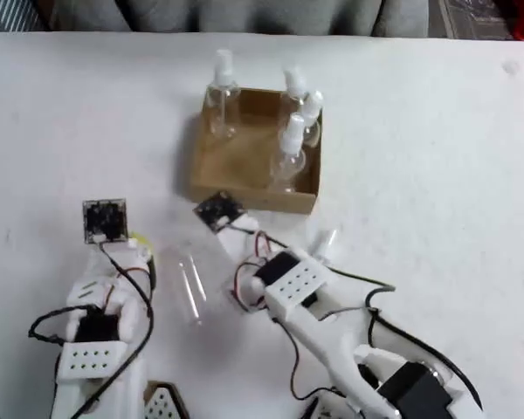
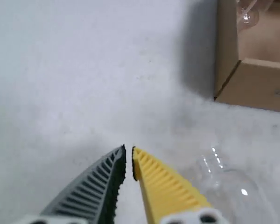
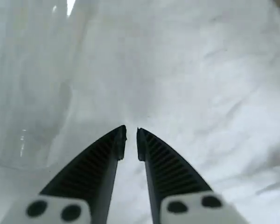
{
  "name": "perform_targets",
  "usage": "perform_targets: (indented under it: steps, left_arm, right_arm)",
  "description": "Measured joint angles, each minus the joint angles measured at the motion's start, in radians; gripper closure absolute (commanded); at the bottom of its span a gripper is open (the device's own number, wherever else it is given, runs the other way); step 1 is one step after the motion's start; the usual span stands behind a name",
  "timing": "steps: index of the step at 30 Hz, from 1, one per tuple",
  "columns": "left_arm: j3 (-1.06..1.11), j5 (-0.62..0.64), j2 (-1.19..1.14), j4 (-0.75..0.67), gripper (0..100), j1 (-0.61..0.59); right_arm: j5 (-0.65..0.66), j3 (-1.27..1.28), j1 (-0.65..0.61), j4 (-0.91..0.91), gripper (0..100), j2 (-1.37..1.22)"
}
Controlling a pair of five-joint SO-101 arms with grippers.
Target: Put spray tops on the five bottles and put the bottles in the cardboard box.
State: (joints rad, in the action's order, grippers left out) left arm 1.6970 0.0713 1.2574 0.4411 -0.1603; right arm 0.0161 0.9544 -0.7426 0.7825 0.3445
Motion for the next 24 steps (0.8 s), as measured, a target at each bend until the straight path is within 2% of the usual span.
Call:
perform_targets:
  steps: [5, 12, 19, 21, 24]
  left_arm:
    - [-0.018, 0.101, 0.000, 0.048, 98, 0.021]
    - [-0.250, 0.109, 0.000, 0.434, 98, 0.063]
    - [-0.417, 0.109, 0.000, 0.643, 97, 0.144]
    - [-0.450, 0.109, 0.002, 0.678, 95, 0.163]
    - [-0.479, 0.109, 0.002, 0.713, 85, 0.196]
  right_arm:
    - [0.000, 0.000, 0.057, -0.035, 98.1, 0.000]
    - [0.069, 0.017, 0.068, -0.075, 98.1, 0.000]
    - [0.077, 0.029, 0.068, -0.095, 98.1, 0.000]
    - [0.077, 0.029, 0.068, -0.095, 98.1, 0.000]
    - [0.077, 0.029, 0.068, -0.095, 98.1, 0.000]
